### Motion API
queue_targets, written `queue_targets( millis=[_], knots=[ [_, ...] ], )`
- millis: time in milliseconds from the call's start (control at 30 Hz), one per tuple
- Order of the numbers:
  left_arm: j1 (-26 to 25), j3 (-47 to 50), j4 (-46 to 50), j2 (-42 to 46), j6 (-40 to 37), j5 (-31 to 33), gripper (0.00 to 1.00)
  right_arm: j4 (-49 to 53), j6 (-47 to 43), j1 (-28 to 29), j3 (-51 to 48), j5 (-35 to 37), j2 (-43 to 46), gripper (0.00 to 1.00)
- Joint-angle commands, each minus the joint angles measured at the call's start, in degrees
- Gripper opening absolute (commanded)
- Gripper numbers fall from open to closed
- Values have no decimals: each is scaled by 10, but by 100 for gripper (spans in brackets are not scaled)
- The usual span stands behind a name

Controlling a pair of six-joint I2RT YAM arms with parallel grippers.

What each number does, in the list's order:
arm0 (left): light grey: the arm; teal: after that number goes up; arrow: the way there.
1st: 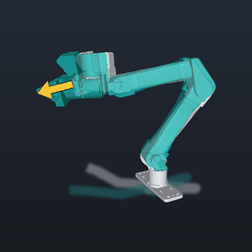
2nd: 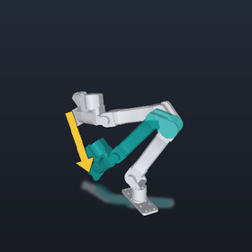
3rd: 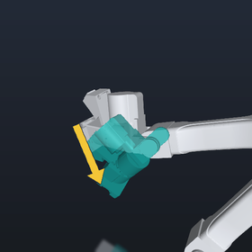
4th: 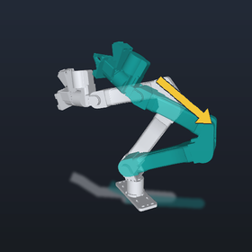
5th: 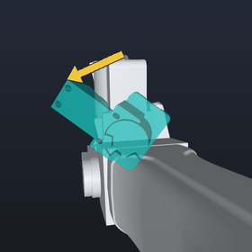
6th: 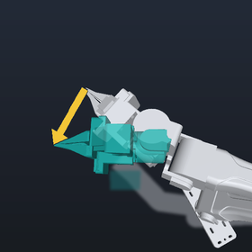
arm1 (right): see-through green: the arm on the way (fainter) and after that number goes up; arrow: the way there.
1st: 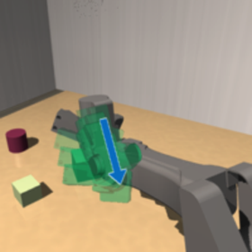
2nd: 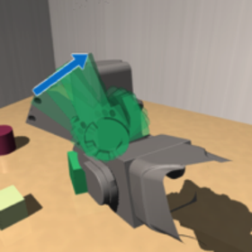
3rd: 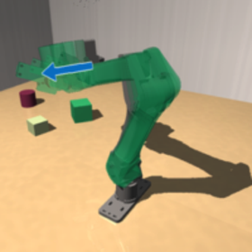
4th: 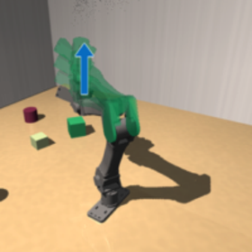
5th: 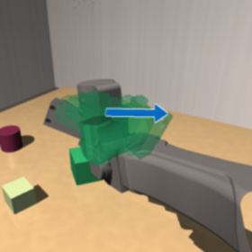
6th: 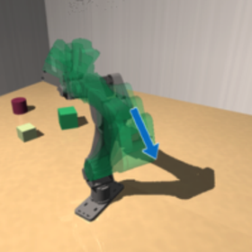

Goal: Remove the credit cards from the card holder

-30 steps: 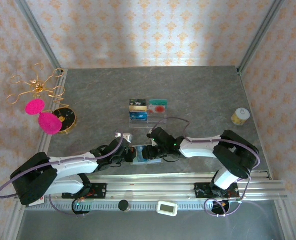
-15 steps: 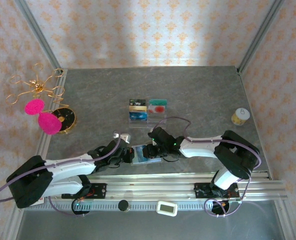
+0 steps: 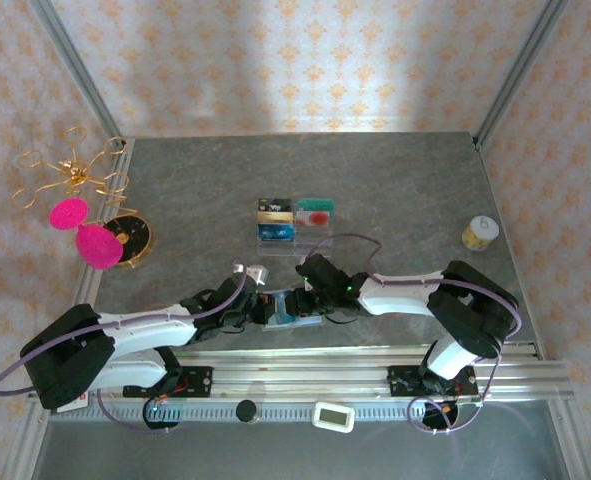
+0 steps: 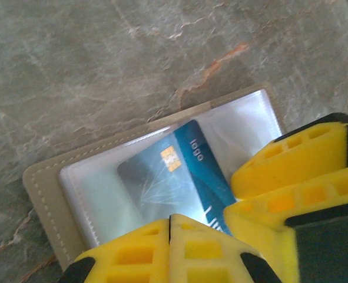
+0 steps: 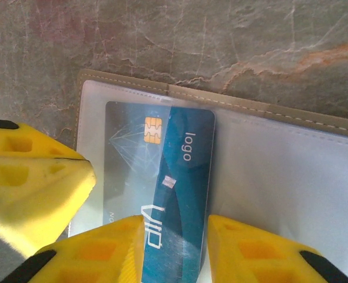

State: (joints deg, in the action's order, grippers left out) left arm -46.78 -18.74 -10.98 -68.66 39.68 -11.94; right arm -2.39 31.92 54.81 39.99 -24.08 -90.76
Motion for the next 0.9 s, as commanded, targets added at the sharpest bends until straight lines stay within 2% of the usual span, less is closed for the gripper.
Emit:
queue_targets(
  millis=[0, 133, 267, 433, 600, 767, 867],
  knots=[
    [-3, -22, -23, 4, -13, -10, 0, 4, 2, -3, -5, 18, 10, 32],
    [-5, -19, -27, -7, -11, -12, 0, 3, 3, -4, -7, 19, 10, 32],
    [-2, -17, 6, -30, -6, 13, 0, 3, 3, -3, -7, 20, 12, 32],
    [10, 11, 1, -26, 1, 29, 0, -2, 2, -3, -12, 19, 9, 32],
    [11, 10, -2, -81, -5, 23, 0, -13, 4, -6, -14, 9, 1, 32],
    [12, 37, 13, -63, 0, 17, 0, -47, 5, -10, -26, -37, 7, 31],
    [11, 48, 10, -51, 4, 12, 0, -76, 8, -11, -35, -66, 11, 26]
  ],
)
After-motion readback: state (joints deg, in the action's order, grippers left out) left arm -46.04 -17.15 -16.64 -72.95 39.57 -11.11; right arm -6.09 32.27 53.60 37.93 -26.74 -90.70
